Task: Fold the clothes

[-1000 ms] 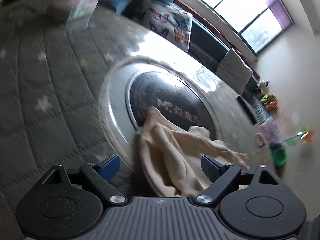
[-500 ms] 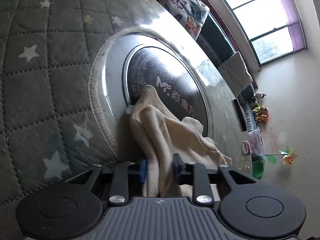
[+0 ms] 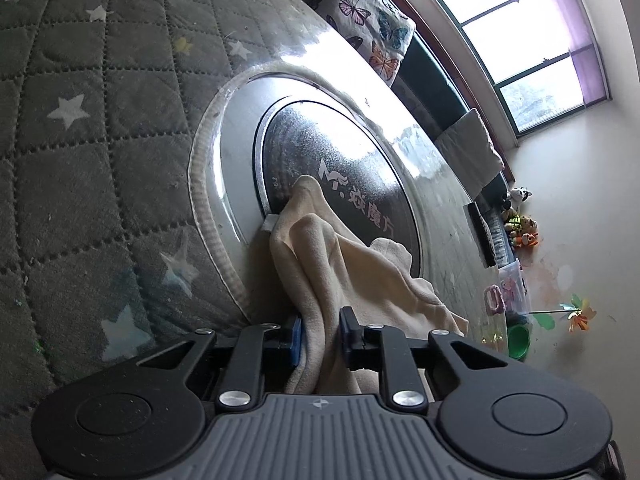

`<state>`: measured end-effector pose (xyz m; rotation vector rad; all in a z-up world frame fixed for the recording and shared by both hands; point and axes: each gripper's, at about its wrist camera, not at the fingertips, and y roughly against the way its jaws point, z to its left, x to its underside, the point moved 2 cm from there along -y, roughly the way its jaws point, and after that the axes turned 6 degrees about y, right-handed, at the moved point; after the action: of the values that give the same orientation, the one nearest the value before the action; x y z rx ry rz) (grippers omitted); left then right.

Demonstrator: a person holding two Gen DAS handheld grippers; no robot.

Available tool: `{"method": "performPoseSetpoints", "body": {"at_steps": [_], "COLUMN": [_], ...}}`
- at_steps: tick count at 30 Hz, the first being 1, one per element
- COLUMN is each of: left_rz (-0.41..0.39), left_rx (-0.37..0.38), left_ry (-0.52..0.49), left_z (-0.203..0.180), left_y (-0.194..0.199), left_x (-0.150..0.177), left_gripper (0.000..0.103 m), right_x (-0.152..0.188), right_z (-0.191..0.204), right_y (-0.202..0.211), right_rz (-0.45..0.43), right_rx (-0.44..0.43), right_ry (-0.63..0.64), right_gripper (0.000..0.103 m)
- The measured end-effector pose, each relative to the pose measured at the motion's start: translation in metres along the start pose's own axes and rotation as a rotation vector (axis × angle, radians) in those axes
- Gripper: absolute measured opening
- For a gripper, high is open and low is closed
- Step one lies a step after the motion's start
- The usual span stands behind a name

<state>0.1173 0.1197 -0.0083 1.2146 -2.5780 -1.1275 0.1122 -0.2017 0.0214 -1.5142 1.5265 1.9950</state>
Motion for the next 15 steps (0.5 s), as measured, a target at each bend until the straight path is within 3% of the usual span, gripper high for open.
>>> {"method": "performPoseSetpoints", "body": {"at_steps": [3,6,9,15], "left_rz": [-0.004,-0.008,-0.013,-0.036], "left_rx": [-0.005,-0.011,-0.017,-0.033], "left_ry": [-0.011,-0.023,-0.040,-0.087], "left_z": [-0.003,-0.005,-0.007,-0.018], "left_y": [-0.002,-0.003,-0.003,-0.001], "left_x": [0.002,0.003,0.004,0.006], "left_gripper": [0.021,0.021,0.021,0.021], "right_x": [0.009,0.017,0.025,0.032], "right_z": [-0.032,-0.054,-0.069,-0.074], "right_y": [-0.005,-0.012,-0.018,-0.030], "right_rz": [0.014,0.024,0.035,0.026], "right_rx": [0.071,0.084,0.084,0.049], "right_ry": [-0.088,-0.169,-0.243,-0.327], "right_gripper": [0.019,0.021,0.035,0.034]}}
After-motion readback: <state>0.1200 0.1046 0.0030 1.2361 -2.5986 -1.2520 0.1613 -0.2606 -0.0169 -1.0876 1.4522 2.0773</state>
